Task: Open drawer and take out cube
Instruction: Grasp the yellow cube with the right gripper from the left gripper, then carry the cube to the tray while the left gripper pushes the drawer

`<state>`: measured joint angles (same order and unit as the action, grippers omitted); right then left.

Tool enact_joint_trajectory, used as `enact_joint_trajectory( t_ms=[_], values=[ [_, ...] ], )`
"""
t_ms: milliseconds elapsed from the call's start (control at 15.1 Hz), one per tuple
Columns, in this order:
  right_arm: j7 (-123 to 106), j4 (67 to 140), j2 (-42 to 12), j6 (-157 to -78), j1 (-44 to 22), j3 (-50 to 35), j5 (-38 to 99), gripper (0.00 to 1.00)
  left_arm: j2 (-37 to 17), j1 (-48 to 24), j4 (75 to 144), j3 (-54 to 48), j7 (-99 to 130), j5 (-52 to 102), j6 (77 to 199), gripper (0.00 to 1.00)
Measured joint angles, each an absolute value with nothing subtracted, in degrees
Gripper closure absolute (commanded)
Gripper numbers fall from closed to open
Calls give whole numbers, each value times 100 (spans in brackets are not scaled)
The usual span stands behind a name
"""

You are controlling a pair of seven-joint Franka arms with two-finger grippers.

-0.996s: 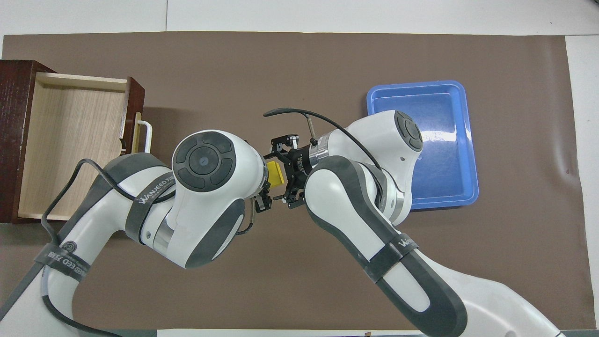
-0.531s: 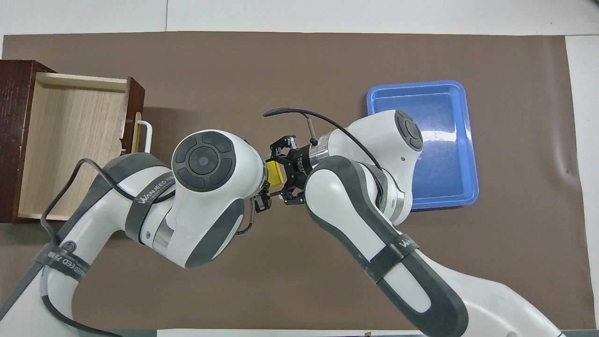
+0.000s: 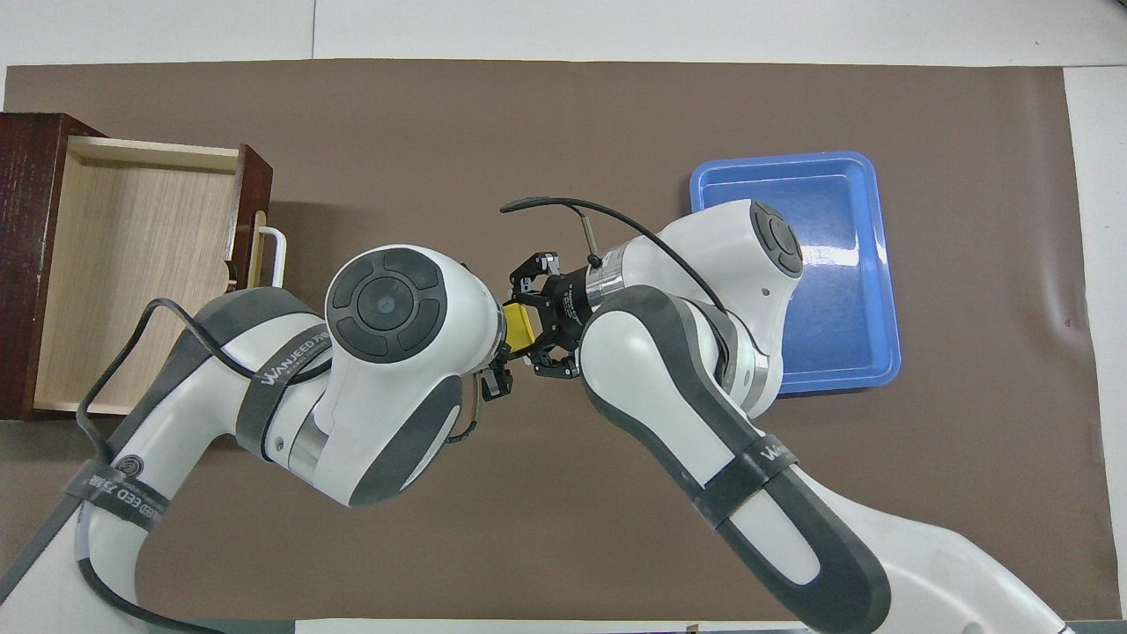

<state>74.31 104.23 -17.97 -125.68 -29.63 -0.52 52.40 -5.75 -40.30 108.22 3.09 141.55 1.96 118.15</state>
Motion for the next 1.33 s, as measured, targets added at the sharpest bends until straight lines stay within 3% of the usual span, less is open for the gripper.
enact_joint_trajectory(
  t_ms=[66, 398, 664, 1062, 1328],
  values=[
    [7427, 10405, -1797, -12537, -2951, -49, 5240, 100, -574, -4030, 10809, 309, 14156, 200, 11815, 0],
    [7440, 10218, -1750, -12185, -2732, -41, 5242, 100, -576, -3870, 10828, 384, 14146, 148, 11727, 0],
    [7442, 10188, -1750, -12011, -2487, -28, 5241, 100, -580, -3157, 10836, 409, 13132, 73, 11718, 0],
    [6938, 10112, -1744, -11175, -974, 27, 4906, 100, -597, -1875, 10892, 429, 10661, 69, 11719, 0],
    [6070, 10376, -1746, -11001, 0, 45, 4690, 100, -598, -1551, 11027, 430, 10008, -97, 11725, 0]
  ],
)
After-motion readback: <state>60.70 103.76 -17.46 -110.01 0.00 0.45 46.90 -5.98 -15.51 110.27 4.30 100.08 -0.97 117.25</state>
